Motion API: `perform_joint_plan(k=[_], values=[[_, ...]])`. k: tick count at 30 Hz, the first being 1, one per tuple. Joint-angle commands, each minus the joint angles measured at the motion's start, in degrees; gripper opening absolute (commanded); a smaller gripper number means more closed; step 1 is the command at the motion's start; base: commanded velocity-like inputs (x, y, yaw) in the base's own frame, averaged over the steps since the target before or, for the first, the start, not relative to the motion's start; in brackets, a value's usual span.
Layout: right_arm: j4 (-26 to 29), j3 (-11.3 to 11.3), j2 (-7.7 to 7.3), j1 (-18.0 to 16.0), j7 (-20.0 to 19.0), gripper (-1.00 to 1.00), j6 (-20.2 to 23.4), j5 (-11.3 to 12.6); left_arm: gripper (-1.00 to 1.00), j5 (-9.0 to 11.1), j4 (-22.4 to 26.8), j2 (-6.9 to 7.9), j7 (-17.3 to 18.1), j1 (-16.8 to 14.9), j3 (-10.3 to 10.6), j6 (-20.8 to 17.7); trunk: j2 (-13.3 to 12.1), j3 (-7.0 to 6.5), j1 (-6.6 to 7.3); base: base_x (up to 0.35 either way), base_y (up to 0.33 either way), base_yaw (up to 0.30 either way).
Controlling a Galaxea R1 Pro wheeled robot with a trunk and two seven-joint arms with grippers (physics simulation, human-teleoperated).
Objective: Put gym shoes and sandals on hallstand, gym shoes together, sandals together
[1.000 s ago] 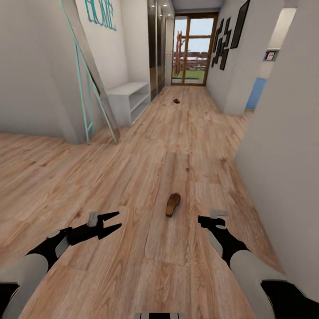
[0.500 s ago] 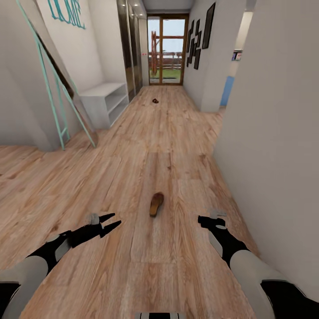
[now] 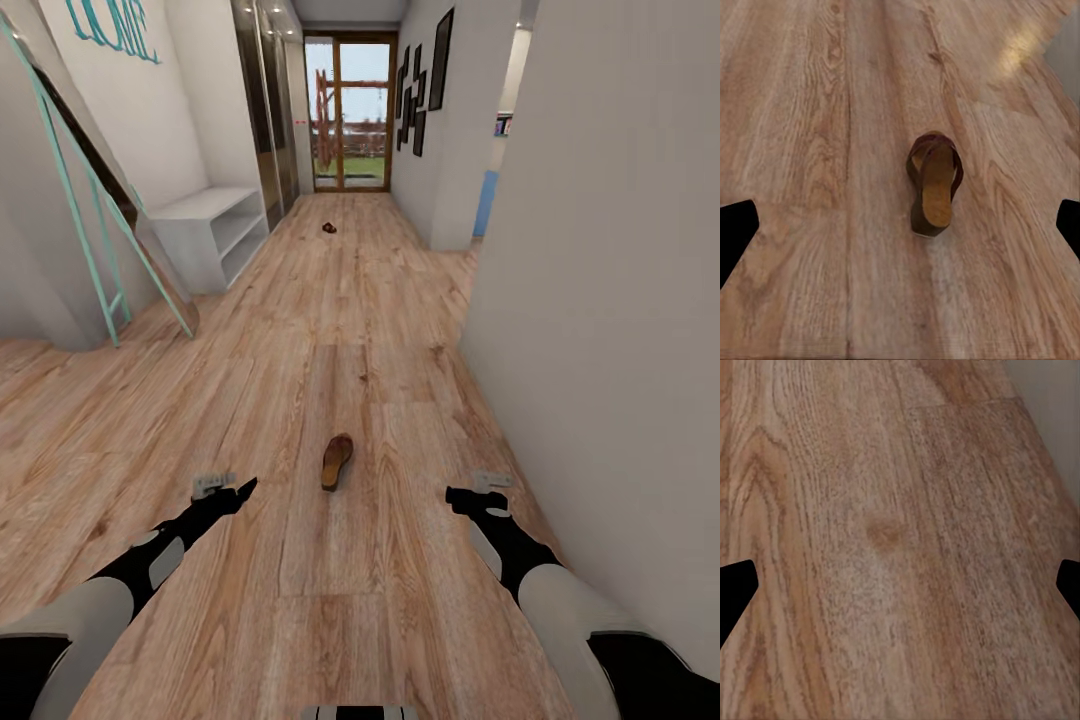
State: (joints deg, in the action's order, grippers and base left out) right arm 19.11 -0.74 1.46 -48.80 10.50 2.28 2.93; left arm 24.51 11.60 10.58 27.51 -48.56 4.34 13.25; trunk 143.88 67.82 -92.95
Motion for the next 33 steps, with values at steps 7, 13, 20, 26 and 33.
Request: perform_joint_plan(k=[7,13,20,26,33], values=[[0.13,0.02,0.04,0.00,0.20,1.00,0.24,0.25,1.00,0.45,-0.09,-0.10,-3.29,-0.04,0.41,0.28,0.02,0.05,0.01,0.025,0.000,-0.005],[0.14,0.03,0.04,0.00,0.22,1.00,0.24,0.24,1.00,0.45,-0.09,-0.12,-3.71,-0.04,0.41,0.28,0.02,0.06,0.01,0.156,-0.113,0.005],[0.05,0.04,0.05,0.02,0.21,1.00,0.21,0.24,1.00,0.45,-0.09,-0.12,-3.77,-0.04,0.41,0.28,0.02,0.09,0.01,0.239,-0.201,0.014],[-0.13,0.04,0.11,-0.01,0.16,1.00,0.25,0.17,1.00,0.45,-0.09,-0.12,-3.78,-0.04,0.41,0.28,0.02,0.09,0.01,0.294,-0.177,0.002],[-0.13,0.15,0.12,-0.02,0.27,1.00,0.27,0.15,1.00,0.45,-0.09,-0.12,-3.78,-0.04,0.41,0.28,0.02,0.09,0.01,0.339,-0.052,0.000]])
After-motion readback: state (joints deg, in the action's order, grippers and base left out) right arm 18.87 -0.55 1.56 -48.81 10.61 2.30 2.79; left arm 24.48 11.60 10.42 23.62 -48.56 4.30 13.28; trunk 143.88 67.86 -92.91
